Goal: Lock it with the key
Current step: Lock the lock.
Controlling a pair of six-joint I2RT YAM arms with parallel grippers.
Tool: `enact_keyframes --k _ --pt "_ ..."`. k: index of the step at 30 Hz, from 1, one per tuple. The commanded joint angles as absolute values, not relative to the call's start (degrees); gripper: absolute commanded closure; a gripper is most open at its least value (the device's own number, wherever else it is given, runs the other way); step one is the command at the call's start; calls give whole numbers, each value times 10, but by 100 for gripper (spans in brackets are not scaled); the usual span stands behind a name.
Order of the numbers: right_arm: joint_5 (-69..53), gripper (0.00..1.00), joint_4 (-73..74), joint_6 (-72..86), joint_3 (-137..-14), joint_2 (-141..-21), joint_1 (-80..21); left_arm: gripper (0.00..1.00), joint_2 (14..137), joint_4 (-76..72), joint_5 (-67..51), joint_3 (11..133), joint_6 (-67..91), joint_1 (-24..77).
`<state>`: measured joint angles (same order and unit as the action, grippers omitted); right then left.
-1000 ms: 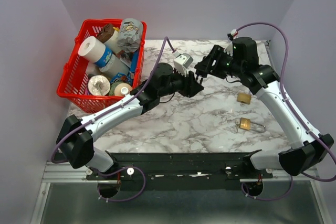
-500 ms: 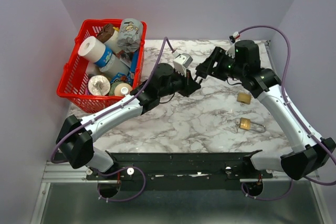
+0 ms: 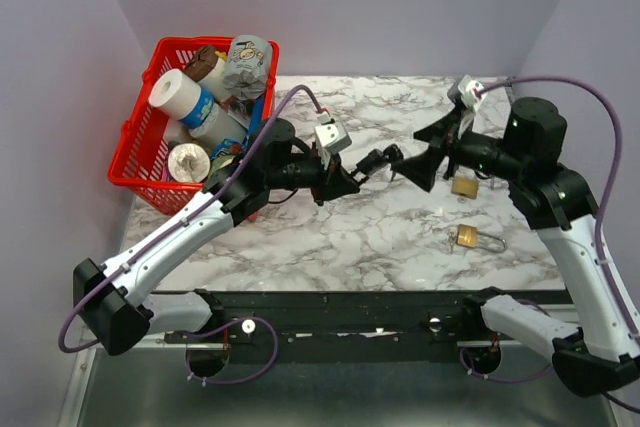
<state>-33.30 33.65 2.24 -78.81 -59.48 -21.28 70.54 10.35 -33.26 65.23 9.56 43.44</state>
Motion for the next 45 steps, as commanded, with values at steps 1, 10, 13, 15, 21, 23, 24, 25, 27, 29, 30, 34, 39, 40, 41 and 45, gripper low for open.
enact_keyframes --k 1,10,13,15,21,23,24,25,27,29,30,34,39,40,41,45 --pt "-481 0 474 -254 -771 -559 -213 100 687 211 -464 711 -93 431" --pt "-522 0 664 -517 -786 -581 -221 100 744 407 -494 822 -323 449" --pt "-525 0 670 -513 -801 -600 -231 100 763 441 -476 843 -358 469" --pt "-526 0 662 -506 -802 -606 -242 100 772 445 -468 847 -358 474" --pt "-497 3 621 -484 -784 -603 -296 100 797 452 -468 876 -342 476" --pt "-487 7 614 -479 -779 -604 -309 100 802 442 -470 881 -323 476" --pt "-484 9 599 -465 -776 -604 -320 100 803 442 -474 882 -321 476" --pt "-477 11 592 -460 -772 -602 -323 100 804 440 -475 882 -316 476" --pt "-470 19 571 -449 -760 -599 -334 100 802 431 -478 880 -309 476" --pt "-461 27 560 -447 -756 -600 -338 100 800 425 -481 876 -307 476" --pt "-457 30 550 -440 -752 -601 -340 100 799 425 -481 876 -305 476" --pt "-444 40 541 -432 -756 -612 -346 100 799 425 -483 881 -297 476" --pt "-435 63 530 -427 -753 -613 -352 100 796 426 -483 882 -294 476" --pt "-433 70 529 -425 -751 -611 -352 100 796 427 -483 881 -294 476" --pt "-431 91 527 -424 -750 -611 -353 100 796 425 -482 880 -290 476" --pt "-417 99 499 -356 -745 -606 -354 93 782 411 -456 870 -264 475"
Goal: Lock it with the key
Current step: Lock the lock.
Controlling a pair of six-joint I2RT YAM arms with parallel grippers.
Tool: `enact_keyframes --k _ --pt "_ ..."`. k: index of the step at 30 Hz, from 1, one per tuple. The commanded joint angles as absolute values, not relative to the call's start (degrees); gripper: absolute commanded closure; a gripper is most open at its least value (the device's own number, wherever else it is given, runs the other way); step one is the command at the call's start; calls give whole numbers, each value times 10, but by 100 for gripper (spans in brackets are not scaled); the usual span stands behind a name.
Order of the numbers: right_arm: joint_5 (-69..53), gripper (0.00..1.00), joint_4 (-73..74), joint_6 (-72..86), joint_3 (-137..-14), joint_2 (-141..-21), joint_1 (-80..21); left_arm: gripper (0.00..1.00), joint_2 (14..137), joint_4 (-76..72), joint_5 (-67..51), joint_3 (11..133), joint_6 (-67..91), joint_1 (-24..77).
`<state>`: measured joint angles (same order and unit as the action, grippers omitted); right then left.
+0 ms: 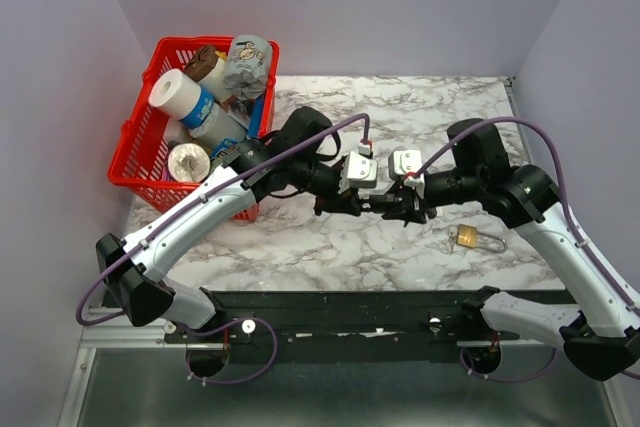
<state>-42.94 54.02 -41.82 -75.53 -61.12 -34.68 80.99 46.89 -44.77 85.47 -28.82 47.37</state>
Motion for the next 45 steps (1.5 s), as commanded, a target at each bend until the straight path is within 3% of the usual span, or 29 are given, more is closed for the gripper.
enact_keyframes --k 1,4,7,13,18,27,34,37,40,45 --pt "-422 99 498 -346 -749 -604 -354 72 775 404 -449 854 -259 473" --pt "-431 99 484 -300 -765 -604 -354 45 730 362 -427 803 -246 461" --pt "-443 99 460 -268 -760 -596 -349 37 683 329 -420 767 -237 440" --pt "-466 99 312 -173 -695 -527 -341 34 621 297 -473 708 -198 384" --pt "-505 99 240 -102 -694 -514 -340 34 565 143 -479 632 -105 379" --pt "-539 99 217 -92 -683 -512 -342 34 589 19 -533 628 43 383" --pt "-544 99 202 -88 -681 -514 -341 56 597 4 -535 631 72 393" --pt "-547 99 199 -87 -679 -514 -342 62 602 3 -537 631 80 395" --pt "-548 99 192 -86 -679 -516 -342 56 605 3 -539 628 82 403" --pt "-545 99 189 -83 -675 -512 -342 57 599 17 -541 624 75 403"
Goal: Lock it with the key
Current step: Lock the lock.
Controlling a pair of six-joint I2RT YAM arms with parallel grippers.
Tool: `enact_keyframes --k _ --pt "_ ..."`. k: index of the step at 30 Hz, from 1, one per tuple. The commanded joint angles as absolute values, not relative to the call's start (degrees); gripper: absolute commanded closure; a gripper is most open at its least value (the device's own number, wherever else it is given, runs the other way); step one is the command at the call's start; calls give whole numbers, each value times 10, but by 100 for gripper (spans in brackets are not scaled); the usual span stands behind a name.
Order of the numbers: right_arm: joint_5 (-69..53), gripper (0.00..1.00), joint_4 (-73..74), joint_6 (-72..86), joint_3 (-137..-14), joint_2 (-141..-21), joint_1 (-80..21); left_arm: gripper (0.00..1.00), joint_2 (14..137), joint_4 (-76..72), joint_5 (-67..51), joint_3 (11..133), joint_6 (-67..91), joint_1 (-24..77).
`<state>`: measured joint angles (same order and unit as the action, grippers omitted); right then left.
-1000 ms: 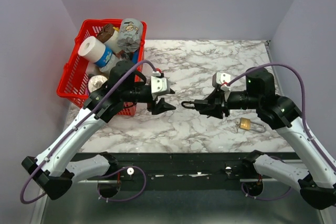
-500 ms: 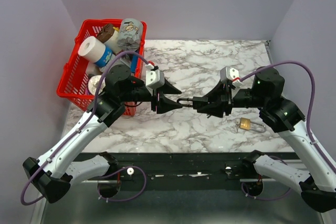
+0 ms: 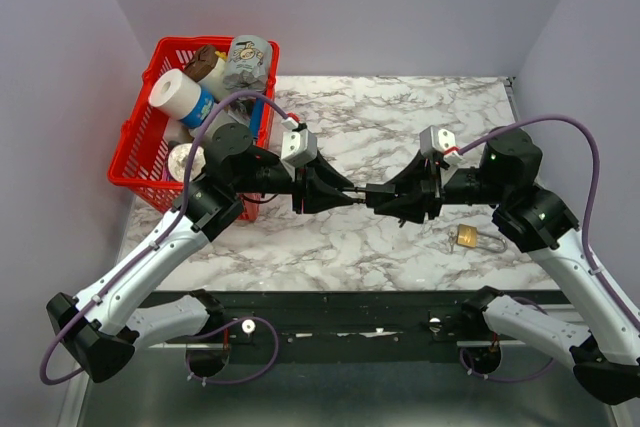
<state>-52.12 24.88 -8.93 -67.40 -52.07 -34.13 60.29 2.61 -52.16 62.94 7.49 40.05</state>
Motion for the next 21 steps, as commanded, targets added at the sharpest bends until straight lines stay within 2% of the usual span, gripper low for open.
enact_keyframes --k 1,3,7,9,11,13,15,16,17,18,21 --pt "-544 99 187 -83 -674 -512 -342 56 597 19 -541 623 72 403" --pt "-544 99 187 -83 -673 -510 -342 57 594 23 -541 620 71 403" --pt "-547 99 185 -84 -669 -509 -342 70 598 25 -546 619 71 403" --pt "-548 99 185 -83 -669 -510 -343 71 603 27 -545 623 73 404" --pt "-549 99 185 -84 -667 -512 -342 83 609 26 -549 628 76 403" --pt "-549 99 206 -88 -671 -523 -342 100 612 25 -553 634 83 403" --pt "-554 80 234 -94 -682 -536 -343 100 614 19 -555 642 97 403" --pt "-556 67 259 -105 -683 -541 -342 100 613 16 -554 642 102 404" --pt "-555 47 270 -110 -683 -547 -342 100 611 5 -554 643 109 403" --pt "-551 42 277 -112 -678 -547 -342 100 608 4 -549 643 116 403" --pt "-532 41 301 -142 -671 -548 -343 100 609 3 -548 645 127 403"
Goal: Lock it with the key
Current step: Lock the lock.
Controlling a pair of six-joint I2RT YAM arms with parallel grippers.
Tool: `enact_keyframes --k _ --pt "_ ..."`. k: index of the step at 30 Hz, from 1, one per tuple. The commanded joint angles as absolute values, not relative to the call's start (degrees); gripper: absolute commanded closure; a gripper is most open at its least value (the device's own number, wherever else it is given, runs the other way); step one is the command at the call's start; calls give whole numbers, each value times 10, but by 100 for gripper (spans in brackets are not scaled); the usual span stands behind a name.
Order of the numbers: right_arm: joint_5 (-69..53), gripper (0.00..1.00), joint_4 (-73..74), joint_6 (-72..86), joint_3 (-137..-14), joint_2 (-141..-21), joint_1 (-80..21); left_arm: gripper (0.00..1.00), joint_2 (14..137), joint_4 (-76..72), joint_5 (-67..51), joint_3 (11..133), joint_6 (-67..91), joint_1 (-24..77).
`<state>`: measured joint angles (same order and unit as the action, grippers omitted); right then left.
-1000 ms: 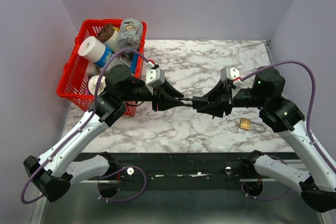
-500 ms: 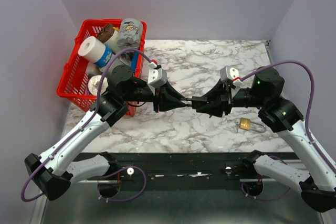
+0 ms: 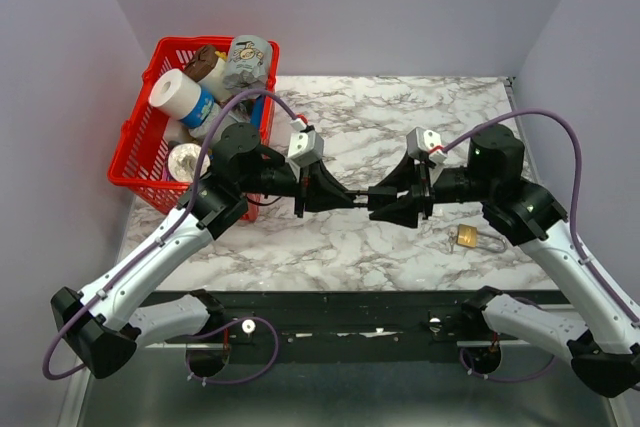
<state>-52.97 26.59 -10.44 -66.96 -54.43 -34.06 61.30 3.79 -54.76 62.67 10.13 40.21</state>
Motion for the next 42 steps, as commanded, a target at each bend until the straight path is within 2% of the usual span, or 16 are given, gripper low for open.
enact_keyframes --k 1,2,5,7,14,20,27,29,30,32,33,35,36,37,41,42 --pt "-528 39 316 -160 -670 -548 -343 100 607 3 -548 645 129 402" --pt "-520 31 324 -170 -670 -551 -342 100 608 3 -546 646 131 402" --pt "-510 26 355 -198 -671 -555 -342 100 610 4 -550 649 127 401" --pt "-510 26 382 -222 -676 -559 -343 100 610 5 -550 651 121 400" --pt "-518 38 403 -247 -691 -572 -342 100 622 47 -555 664 83 401" --pt "-522 37 410 -252 -709 -584 -342 100 631 80 -549 677 63 403" --pt "-533 59 403 -243 -701 -592 -343 100 631 61 -545 677 79 403" --pt "-534 54 407 -243 -698 -594 -345 100 634 62 -546 678 78 404" --pt "-534 48 410 -244 -698 -596 -345 100 634 64 -546 679 78 403" --pt "-533 47 414 -246 -699 -597 -345 100 634 65 -547 680 77 404" --pt "-529 61 415 -245 -699 -597 -345 100 634 64 -546 679 77 403" --pt "-528 76 417 -248 -700 -599 -345 100 633 62 -543 677 78 403" --pt "-527 90 417 -248 -701 -599 -345 100 634 62 -543 677 78 403" --pt "-527 97 417 -249 -701 -598 -346 100 633 62 -541 676 80 403" --pt "-532 99 410 -236 -700 -594 -345 99 634 70 -541 674 75 403" --pt "-533 99 407 -232 -700 -591 -345 90 630 81 -541 673 68 403"
